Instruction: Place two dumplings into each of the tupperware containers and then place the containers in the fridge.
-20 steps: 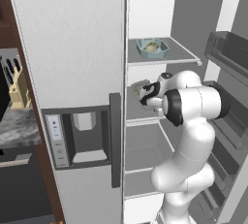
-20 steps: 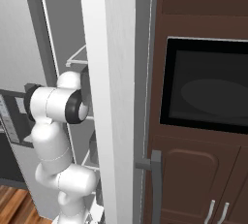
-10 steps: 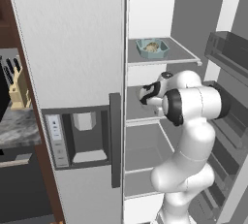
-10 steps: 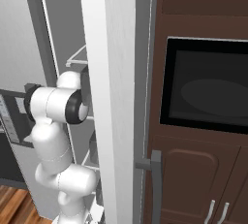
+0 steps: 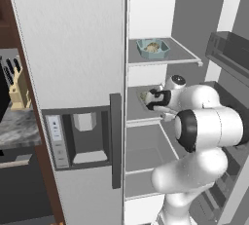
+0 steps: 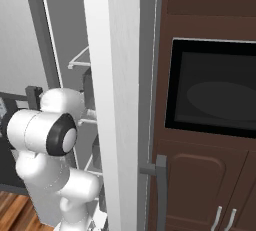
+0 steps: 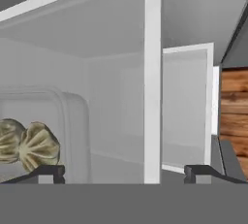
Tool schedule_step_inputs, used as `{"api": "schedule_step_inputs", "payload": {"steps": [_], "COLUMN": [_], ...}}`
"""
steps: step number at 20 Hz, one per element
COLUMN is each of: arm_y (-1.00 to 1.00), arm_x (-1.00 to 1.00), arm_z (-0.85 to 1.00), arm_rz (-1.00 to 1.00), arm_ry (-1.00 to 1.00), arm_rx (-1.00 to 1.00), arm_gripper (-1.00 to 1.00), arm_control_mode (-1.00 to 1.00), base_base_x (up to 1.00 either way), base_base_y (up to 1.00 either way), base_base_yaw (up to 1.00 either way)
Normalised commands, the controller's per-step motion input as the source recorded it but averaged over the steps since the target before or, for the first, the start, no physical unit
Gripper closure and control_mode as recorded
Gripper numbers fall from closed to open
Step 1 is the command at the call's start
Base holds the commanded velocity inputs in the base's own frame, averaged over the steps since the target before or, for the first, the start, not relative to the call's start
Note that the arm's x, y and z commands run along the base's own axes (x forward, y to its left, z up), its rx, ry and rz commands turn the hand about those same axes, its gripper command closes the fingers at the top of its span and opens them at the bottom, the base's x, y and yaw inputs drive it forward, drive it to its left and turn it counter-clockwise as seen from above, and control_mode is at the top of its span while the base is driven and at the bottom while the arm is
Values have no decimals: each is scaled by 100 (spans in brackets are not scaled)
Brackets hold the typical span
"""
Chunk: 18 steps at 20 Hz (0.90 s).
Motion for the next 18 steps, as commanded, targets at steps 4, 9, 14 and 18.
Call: {"api": "schedule_step_inputs", "payload": {"steps": [4,9,14,18], "arm_y": [1,0,10,17], "arm_x": [-47,-51,-58,-73], "arm_z": [59,55,43,24], "arm_rz": [0,0,0,0], "arm_ry": [0,0,7,17], "arm_rx": [0,0,0,0], "arm_gripper": [-100,-100,-100,-100], "arm_control_mode": [-100,-100,-100,-100], "base_base_x": [0,0,0,0], "base_base_y": [0,0,0,0], "base_base_yaw": [0,0,0,0]}}
